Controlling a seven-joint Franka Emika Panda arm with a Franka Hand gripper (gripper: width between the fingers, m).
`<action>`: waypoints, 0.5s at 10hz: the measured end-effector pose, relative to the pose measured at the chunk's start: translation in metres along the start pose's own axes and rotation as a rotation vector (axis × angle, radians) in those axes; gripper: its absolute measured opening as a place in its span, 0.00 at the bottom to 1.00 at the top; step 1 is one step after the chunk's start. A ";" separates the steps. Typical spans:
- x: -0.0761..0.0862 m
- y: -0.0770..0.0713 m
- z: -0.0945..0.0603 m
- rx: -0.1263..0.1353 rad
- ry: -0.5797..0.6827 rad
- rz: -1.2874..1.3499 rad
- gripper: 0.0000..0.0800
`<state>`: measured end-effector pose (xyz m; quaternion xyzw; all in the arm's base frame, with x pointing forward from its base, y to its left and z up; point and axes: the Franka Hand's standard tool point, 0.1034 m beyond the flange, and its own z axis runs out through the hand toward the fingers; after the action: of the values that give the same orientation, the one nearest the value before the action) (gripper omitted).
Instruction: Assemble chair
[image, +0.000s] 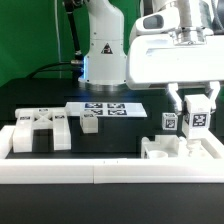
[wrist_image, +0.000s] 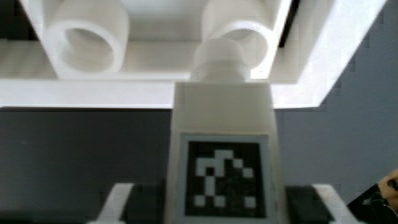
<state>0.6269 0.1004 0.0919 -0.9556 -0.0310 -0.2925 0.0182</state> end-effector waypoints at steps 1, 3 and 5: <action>-0.001 -0.002 0.000 0.002 -0.003 -0.001 0.36; -0.001 -0.002 0.001 0.002 -0.004 -0.002 0.36; -0.003 -0.005 0.003 0.005 -0.006 -0.006 0.36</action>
Offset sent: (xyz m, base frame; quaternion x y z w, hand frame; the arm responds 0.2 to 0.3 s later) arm 0.0052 0.0055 -0.0022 -0.0061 0.0111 0.0016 0.9999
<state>0.6259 0.1055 0.0883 -0.9563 -0.0347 -0.2896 0.0194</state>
